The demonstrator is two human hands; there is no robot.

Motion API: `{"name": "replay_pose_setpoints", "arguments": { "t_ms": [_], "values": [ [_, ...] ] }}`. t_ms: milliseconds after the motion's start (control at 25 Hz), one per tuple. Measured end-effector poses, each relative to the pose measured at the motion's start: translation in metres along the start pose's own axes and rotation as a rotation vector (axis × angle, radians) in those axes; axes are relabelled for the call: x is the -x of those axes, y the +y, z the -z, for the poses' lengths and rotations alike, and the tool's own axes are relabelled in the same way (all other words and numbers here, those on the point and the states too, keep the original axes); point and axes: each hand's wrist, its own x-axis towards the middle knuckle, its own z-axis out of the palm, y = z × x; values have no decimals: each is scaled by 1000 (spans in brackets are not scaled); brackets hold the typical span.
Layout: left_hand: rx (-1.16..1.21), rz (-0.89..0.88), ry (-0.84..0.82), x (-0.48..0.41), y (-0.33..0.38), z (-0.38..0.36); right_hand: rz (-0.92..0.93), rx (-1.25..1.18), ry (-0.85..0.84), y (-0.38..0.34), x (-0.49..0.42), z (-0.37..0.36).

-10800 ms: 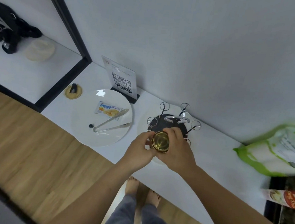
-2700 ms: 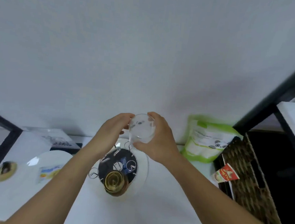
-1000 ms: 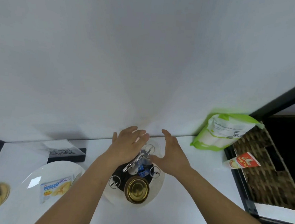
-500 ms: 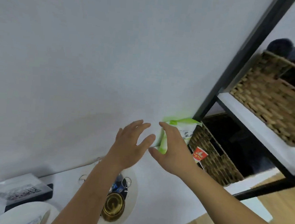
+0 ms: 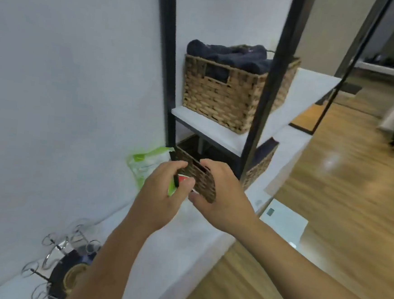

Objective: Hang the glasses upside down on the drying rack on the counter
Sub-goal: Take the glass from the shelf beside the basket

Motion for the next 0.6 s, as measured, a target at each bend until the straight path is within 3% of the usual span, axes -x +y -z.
{"name": "replay_pose_setpoints", "arguments": {
  "t_ms": [280, 600],
  "values": [
    [16, -167, -285, 33, 118, -144, -238, 0, 204, 88, 126, 137],
    [-8, -268, -404, 13, 171, -235, -417, -24, 356, 161, 169, 208]
  ]
}}
